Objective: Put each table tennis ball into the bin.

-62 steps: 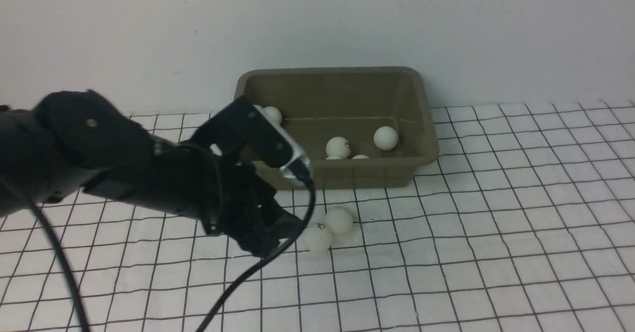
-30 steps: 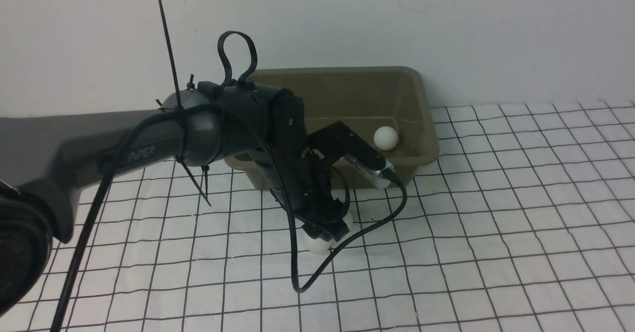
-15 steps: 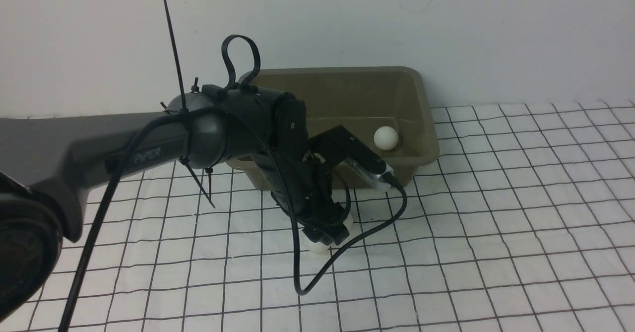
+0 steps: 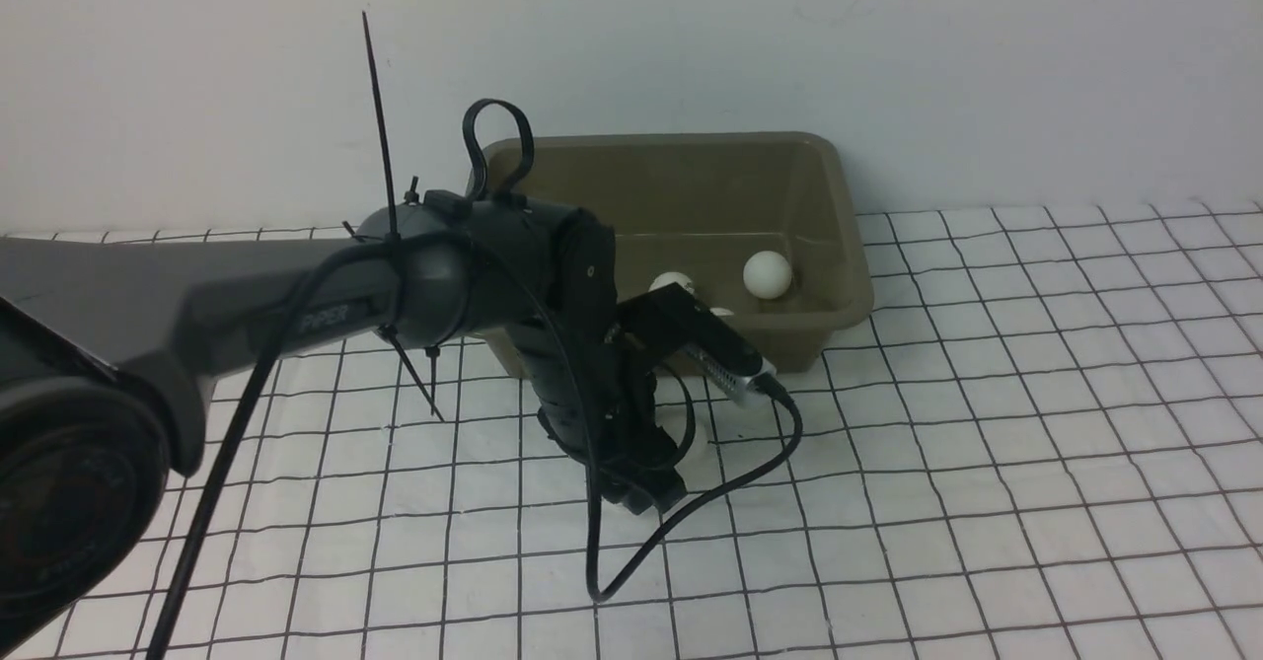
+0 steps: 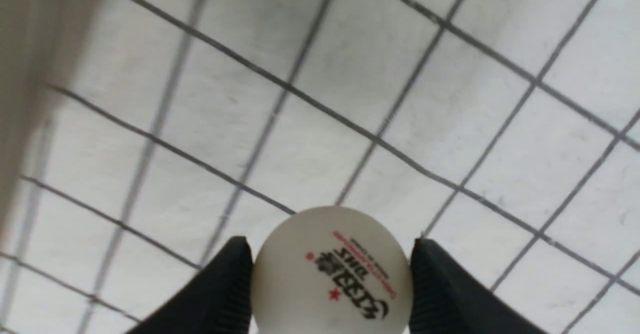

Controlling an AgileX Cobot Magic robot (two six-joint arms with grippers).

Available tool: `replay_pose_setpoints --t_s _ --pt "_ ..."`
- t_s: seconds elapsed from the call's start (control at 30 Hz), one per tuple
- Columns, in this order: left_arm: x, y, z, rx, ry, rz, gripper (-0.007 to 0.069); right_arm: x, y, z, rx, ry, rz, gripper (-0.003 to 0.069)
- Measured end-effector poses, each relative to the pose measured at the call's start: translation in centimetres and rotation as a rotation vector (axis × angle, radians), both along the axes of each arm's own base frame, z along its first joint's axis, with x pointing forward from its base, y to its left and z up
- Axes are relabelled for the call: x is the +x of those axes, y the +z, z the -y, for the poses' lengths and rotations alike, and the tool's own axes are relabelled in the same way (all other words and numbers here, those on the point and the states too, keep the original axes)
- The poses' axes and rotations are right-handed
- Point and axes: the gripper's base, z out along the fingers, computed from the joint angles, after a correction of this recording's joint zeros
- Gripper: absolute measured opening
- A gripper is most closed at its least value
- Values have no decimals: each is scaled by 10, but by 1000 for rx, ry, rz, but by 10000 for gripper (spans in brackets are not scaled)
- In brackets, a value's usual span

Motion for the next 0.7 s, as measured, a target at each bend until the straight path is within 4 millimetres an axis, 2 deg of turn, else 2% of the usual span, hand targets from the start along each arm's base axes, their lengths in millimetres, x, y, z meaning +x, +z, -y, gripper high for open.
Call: replay_pose_setpoints --t_s 0.1,0.17,0.23,0.3,0.37,0.5,0.7 --pt "8 38 4 -55 0 118 352 0 0 0 -2 -2 1 -18" --pt "21 68 11 -136 -2 257 352 0 0 0 -3 -4 2 -18" --pt "31 85 15 -199 -1 361 352 0 0 0 -3 -4 3 -18" --pt "41 93 16 -241 7 433 352 0 0 0 -3 -4 3 -18" --pt "58 90 14 -271 23 499 352 0 0 0 -3 -4 3 -18" --pt "85 57 12 -277 47 531 352 0 0 1 -5 -6 4 -18" --pt "101 25 9 -263 63 517 352 0 0 1 -5 -6 4 -18"
